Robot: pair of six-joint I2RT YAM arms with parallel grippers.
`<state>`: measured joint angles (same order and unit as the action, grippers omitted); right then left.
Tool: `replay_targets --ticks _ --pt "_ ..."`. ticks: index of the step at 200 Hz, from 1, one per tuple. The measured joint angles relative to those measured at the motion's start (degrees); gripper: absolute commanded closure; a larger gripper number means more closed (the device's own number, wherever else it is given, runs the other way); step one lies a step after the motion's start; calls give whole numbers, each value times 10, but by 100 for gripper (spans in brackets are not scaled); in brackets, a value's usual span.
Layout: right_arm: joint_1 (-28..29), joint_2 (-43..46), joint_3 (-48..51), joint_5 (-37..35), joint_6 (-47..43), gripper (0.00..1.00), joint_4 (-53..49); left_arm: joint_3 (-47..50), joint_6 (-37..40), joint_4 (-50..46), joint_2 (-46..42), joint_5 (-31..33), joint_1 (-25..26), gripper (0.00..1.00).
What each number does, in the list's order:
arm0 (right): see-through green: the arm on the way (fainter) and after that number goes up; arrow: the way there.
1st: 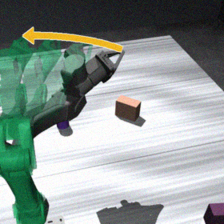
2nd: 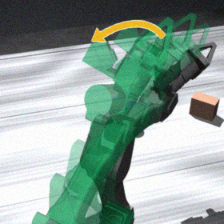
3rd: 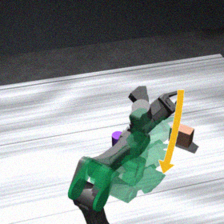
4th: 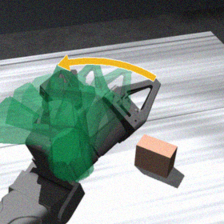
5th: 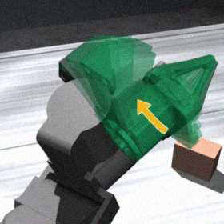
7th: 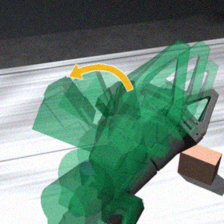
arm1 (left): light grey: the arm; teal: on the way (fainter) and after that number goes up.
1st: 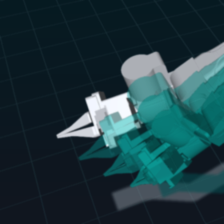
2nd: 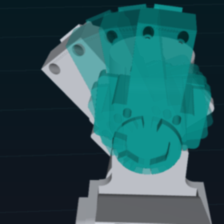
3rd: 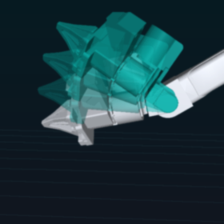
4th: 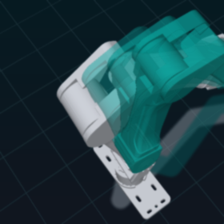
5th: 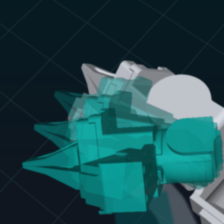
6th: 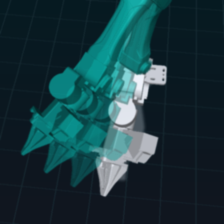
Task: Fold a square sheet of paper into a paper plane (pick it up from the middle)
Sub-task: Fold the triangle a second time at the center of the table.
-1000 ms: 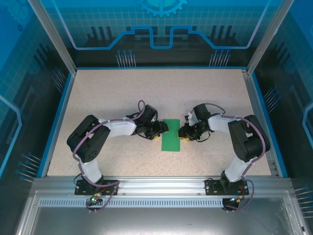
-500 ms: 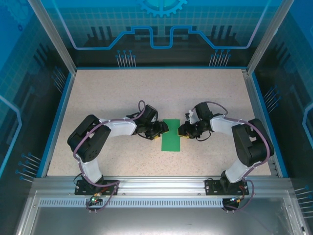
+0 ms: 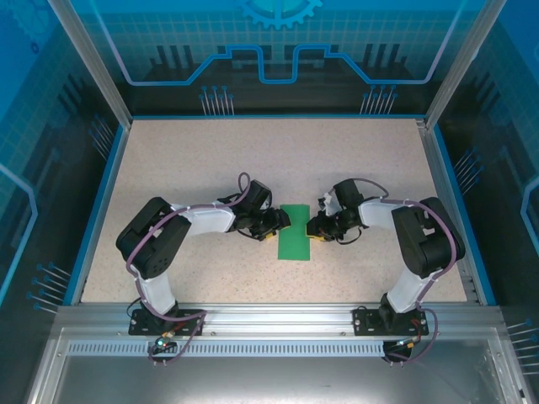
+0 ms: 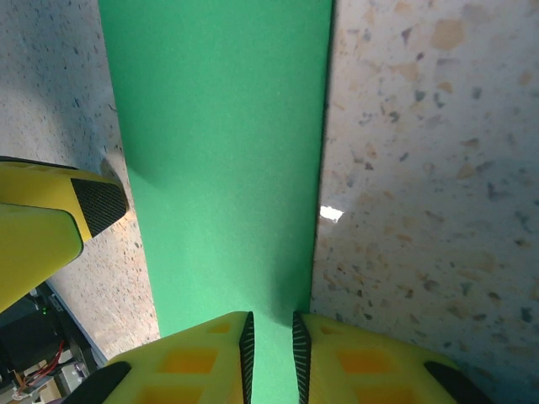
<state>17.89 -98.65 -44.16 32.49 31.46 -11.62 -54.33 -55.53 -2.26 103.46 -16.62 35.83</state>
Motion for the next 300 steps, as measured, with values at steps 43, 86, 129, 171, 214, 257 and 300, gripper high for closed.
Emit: replay_targets --ticks 43,86,129,171,214,257,300 --pt "-8 0 10 9 -3 83 14 -17 2 -2 11 -6 3 43" --pt "-10 0 11 12 -4 83 16 -26 2 -4 13 -9 10 43" --pt "-11 0 11 13 -4 83 16 -26 4 -4 21 -9 11 40" --pt "-11 0 11 13 -4 84 16 -37 22 -25 20 3 11 36" --pt "-11 -1 11 13 -4 84 16 -57 36 -41 25 14 11 36" --pt "-12 -1 11 14 -4 84 16 -59 36 -40 34 13 11 37" --pt "-12 -3 11 16 -4 84 16 -59 36 -35 35 9 11 37"
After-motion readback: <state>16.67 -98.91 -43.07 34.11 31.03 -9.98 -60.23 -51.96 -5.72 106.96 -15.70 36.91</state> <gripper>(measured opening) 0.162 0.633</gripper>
